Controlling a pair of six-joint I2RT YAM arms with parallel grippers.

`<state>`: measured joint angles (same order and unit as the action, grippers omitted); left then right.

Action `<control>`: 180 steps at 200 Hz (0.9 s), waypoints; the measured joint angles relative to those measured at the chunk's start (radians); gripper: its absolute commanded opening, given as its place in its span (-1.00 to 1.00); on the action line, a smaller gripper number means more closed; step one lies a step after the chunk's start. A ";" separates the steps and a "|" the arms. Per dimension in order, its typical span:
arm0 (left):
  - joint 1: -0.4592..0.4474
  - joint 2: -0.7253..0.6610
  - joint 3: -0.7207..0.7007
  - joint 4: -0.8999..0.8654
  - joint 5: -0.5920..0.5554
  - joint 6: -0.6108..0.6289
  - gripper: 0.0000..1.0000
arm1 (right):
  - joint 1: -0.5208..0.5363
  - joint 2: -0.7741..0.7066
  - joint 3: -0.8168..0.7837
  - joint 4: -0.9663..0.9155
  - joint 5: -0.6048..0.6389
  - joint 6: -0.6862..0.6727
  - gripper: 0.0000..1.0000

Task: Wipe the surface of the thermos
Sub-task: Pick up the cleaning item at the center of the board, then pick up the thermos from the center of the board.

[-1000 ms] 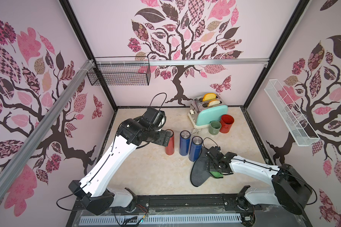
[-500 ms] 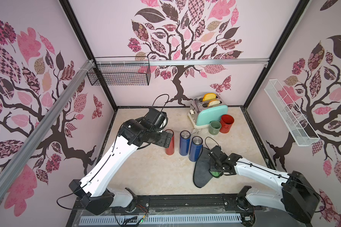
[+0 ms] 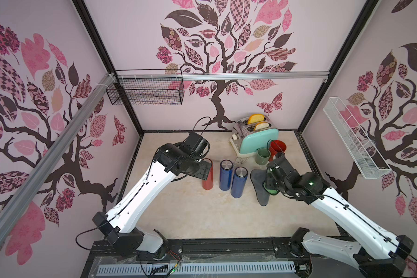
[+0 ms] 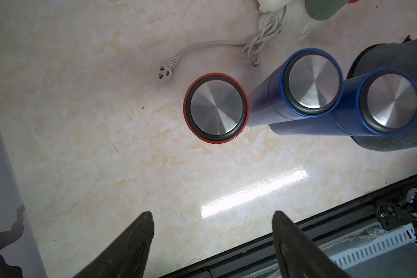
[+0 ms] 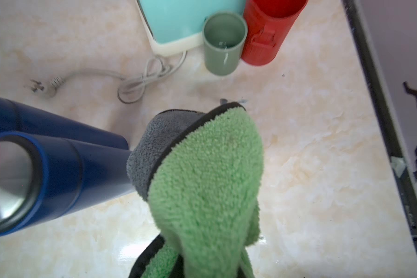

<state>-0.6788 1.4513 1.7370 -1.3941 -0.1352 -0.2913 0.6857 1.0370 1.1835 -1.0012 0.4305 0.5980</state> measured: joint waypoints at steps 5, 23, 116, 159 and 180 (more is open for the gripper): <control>0.000 0.012 0.007 -0.002 0.003 0.001 0.69 | 0.000 -0.005 0.026 -0.012 0.011 -0.005 -1.00; -0.001 0.063 0.044 -0.016 0.008 0.002 0.92 | 0.000 -0.030 0.092 -0.044 0.042 -0.021 -1.00; 0.054 0.303 0.173 -0.085 0.023 0.041 0.96 | 0.000 -0.108 0.053 -0.064 0.090 -0.079 -0.97; 0.107 0.345 0.194 -0.093 0.062 0.065 0.96 | 0.000 -0.108 0.038 -0.038 0.089 -0.098 -0.94; 0.107 0.360 0.222 -0.093 0.074 0.079 0.95 | 0.000 -0.108 0.029 -0.014 0.085 -0.105 -0.93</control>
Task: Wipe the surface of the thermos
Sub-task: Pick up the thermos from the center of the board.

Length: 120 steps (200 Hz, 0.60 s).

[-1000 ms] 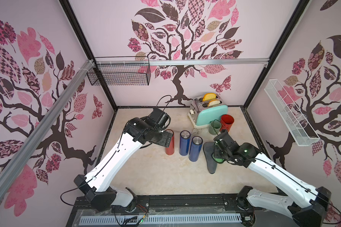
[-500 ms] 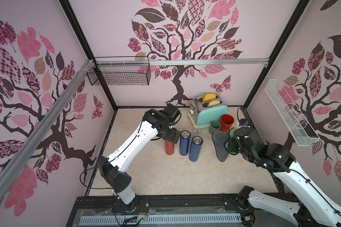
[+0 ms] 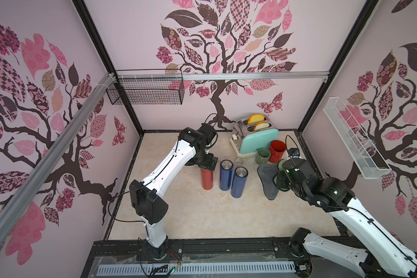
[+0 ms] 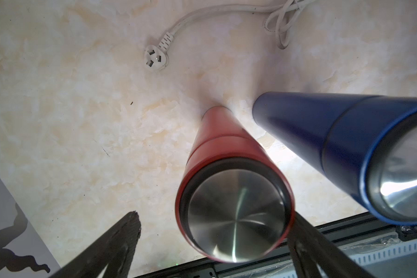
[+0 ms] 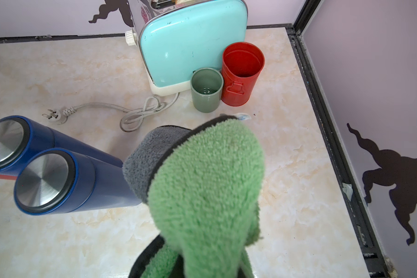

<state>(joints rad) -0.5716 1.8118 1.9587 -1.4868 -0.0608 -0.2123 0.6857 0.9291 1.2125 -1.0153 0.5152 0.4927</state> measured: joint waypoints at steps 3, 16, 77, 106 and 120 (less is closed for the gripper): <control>0.000 0.002 0.002 0.000 0.002 0.003 0.95 | 0.000 0.000 -0.003 0.005 -0.001 -0.001 -0.92; 0.000 0.011 0.005 0.000 0.010 0.006 0.95 | 0.000 0.000 -0.016 0.019 -0.005 -0.003 -0.92; 0.002 0.044 -0.043 0.024 0.056 0.024 0.91 | 0.000 0.008 -0.062 0.050 -0.015 -0.019 -0.88; 0.002 0.055 -0.097 0.037 0.074 0.027 0.91 | 0.000 0.007 -0.063 0.063 -0.015 -0.023 -0.86; 0.002 0.065 -0.111 0.042 0.077 0.029 0.91 | 0.000 0.005 -0.073 0.067 -0.014 -0.023 -0.85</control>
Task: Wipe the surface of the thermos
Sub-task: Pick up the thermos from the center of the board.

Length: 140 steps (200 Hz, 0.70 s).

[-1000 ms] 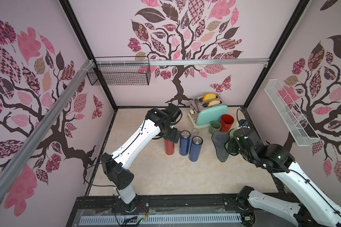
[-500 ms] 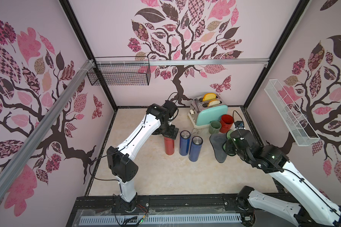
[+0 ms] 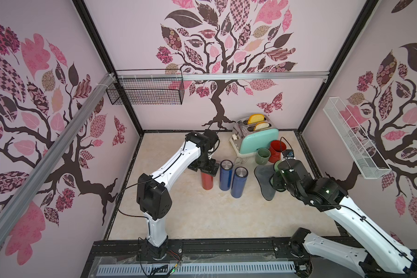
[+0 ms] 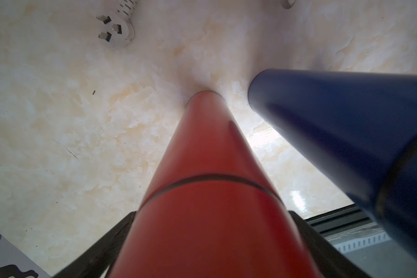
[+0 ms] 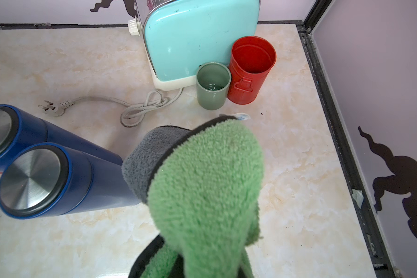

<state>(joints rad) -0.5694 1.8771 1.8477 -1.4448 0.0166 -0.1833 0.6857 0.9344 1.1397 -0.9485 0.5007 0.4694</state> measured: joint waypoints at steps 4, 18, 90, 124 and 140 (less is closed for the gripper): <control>0.000 0.002 -0.005 0.002 0.001 0.000 0.91 | 0.000 -0.001 -0.003 0.001 0.000 0.000 -0.85; 0.000 0.006 -0.018 0.012 0.001 0.000 0.91 | 0.000 -0.005 -0.018 0.003 0.000 0.000 -0.85; 0.002 0.009 0.005 0.027 -0.010 0.000 0.91 | 0.000 -0.010 -0.043 0.003 0.000 0.000 -0.83; 0.002 0.027 0.064 0.018 -0.015 0.002 0.89 | 0.000 -0.010 -0.043 0.004 0.000 0.000 -0.83; 0.002 0.036 0.066 0.016 -0.014 0.003 0.88 | 0.000 -0.010 -0.043 0.004 0.000 0.000 -0.82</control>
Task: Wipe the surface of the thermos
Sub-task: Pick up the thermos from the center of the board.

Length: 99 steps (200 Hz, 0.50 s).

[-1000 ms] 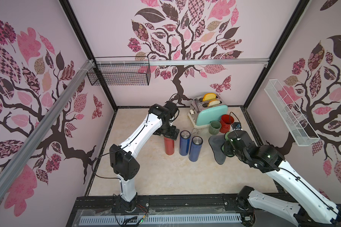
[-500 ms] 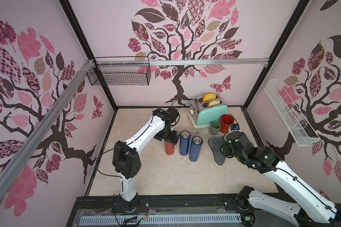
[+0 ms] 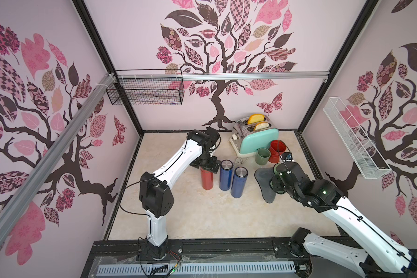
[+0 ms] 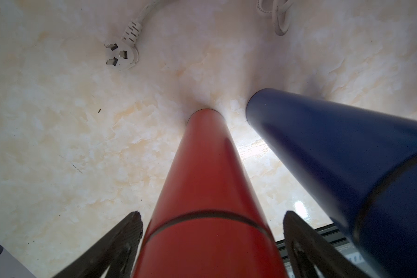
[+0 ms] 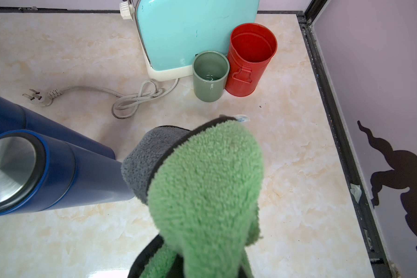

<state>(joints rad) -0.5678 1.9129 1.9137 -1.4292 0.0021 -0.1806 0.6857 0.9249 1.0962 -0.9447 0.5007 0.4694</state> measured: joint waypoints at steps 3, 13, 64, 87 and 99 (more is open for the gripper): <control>0.000 0.002 0.000 -0.001 0.000 0.000 0.88 | 0.000 0.000 0.000 0.000 0.000 0.000 -0.82; 0.000 0.007 0.000 -0.003 0.000 0.002 0.88 | -0.001 -0.001 -0.003 0.002 0.000 0.000 -0.82; 0.000 0.011 -0.035 -0.003 -0.003 0.005 0.86 | -0.002 -0.005 -0.011 0.006 0.000 -0.001 -0.81; 0.001 0.010 -0.039 0.002 -0.005 0.005 0.78 | -0.002 -0.010 -0.011 0.007 0.000 -0.002 -0.81; 0.002 0.010 -0.039 0.004 -0.007 0.002 0.57 | -0.002 -0.013 -0.011 0.007 0.000 -0.002 -0.82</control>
<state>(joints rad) -0.5663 1.9228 1.8744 -1.4254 -0.0048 -0.1783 0.6842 0.9119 1.0851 -0.9379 0.5003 0.4679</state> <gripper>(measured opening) 0.872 0.092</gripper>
